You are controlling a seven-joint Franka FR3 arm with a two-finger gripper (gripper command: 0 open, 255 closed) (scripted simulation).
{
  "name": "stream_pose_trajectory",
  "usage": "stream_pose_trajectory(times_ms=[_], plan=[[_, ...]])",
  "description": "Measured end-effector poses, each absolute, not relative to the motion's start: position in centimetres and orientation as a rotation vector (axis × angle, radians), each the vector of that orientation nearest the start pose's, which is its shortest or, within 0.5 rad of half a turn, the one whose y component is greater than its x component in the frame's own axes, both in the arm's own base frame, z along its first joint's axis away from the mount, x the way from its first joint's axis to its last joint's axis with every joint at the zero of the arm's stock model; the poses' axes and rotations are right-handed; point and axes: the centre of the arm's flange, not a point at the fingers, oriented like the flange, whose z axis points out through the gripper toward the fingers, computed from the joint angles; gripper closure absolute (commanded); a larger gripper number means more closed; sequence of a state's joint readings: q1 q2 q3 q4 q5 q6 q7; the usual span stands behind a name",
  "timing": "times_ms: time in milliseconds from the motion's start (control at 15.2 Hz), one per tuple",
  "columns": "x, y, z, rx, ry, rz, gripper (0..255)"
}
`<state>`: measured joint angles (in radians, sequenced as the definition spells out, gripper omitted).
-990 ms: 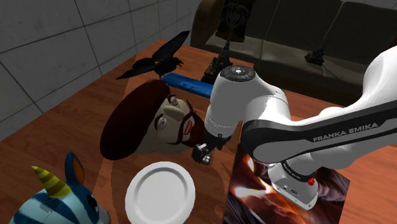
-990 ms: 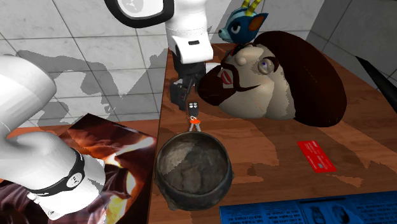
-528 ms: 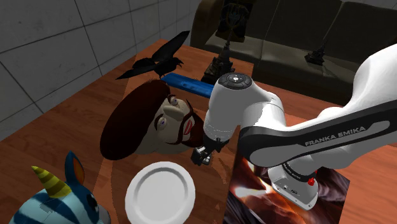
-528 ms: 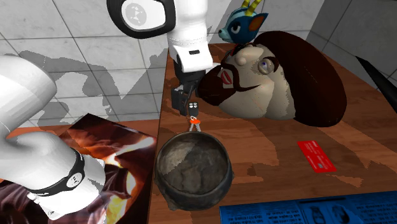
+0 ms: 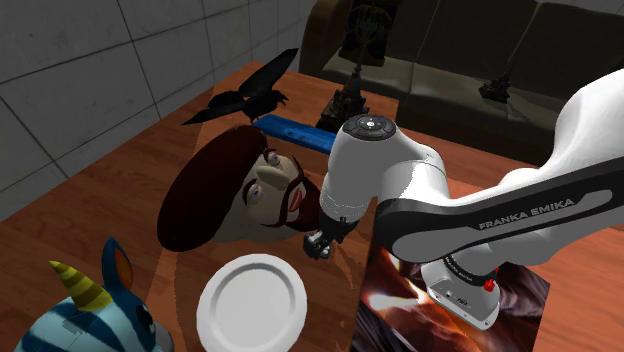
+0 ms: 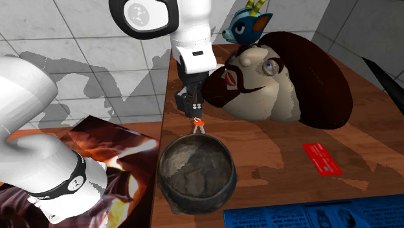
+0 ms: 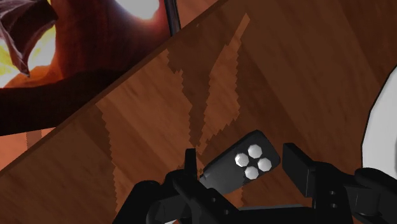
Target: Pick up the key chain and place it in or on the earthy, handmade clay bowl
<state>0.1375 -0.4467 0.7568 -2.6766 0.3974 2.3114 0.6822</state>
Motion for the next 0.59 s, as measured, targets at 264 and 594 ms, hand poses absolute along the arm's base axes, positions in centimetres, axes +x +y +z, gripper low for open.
stream_pose_trajectory(times_ms=[264,594], plan=[[25.4,30.0,33.9,-3.136,0.176,-0.024,255],[25.5,30.0,35.5,-3.136,0.176,-0.024,255]])
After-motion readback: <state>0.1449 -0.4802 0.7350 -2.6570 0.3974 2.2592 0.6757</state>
